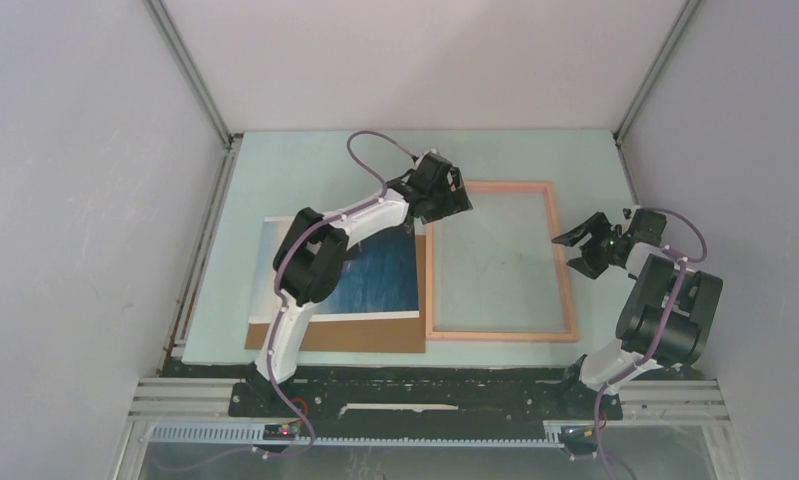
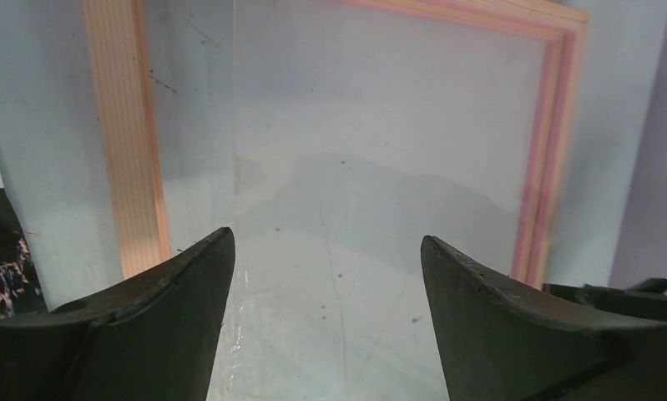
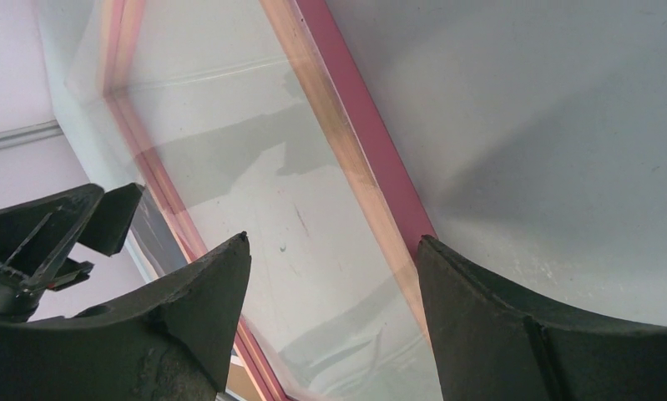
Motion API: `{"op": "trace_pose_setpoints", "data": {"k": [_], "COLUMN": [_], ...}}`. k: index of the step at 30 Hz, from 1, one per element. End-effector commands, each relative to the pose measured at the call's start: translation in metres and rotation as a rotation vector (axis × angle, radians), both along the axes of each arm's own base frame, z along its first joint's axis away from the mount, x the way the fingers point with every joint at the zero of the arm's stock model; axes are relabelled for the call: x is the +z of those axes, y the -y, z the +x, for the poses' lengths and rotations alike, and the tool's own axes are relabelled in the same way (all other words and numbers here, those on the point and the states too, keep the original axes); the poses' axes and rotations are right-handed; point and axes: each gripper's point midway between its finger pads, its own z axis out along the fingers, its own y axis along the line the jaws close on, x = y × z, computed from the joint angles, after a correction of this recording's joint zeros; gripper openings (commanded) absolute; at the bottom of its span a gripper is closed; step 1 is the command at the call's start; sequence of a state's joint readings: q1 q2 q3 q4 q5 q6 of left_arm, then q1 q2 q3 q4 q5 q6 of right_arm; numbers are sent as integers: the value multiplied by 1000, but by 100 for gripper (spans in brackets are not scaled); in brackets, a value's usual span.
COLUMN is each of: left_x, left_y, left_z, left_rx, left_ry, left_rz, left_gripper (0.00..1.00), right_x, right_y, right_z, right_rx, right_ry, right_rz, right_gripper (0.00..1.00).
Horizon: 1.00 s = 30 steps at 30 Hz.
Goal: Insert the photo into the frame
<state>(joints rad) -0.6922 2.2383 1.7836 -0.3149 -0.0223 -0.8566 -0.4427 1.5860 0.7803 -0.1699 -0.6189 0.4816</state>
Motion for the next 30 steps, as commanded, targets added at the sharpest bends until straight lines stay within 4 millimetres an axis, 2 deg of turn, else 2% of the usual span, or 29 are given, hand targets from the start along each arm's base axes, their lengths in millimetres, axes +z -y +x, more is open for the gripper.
{"op": "trace_pose_setpoints", "data": {"k": [1,11,18,25,27,30], "left_x": [62,53,32,10,7,4], "left_y": [24,30,30,21,20,18], "left_z": [-10,-10,-6,-1,1,3], "left_rx": [-65,-83,-77,-62,-62,-60], "left_ry": [66,26,-18,-44,-48,-52], "left_rz": [-186,-268,-270,-243,-243,-239], "left_gripper": [83,80,80,80,80,80], "right_x": [11,8,1,-8,-5,2], "right_y": [-2,16,32,27,27,29], "right_z": [5,11,19,35,41,49], "right_rx": [1,-40,-53,26,51,66], "right_ry": [44,65,67,108,161,218], "right_rz": [32,112,149,334,399,443], "right_gripper": [80,80,81,71,65,63]}}
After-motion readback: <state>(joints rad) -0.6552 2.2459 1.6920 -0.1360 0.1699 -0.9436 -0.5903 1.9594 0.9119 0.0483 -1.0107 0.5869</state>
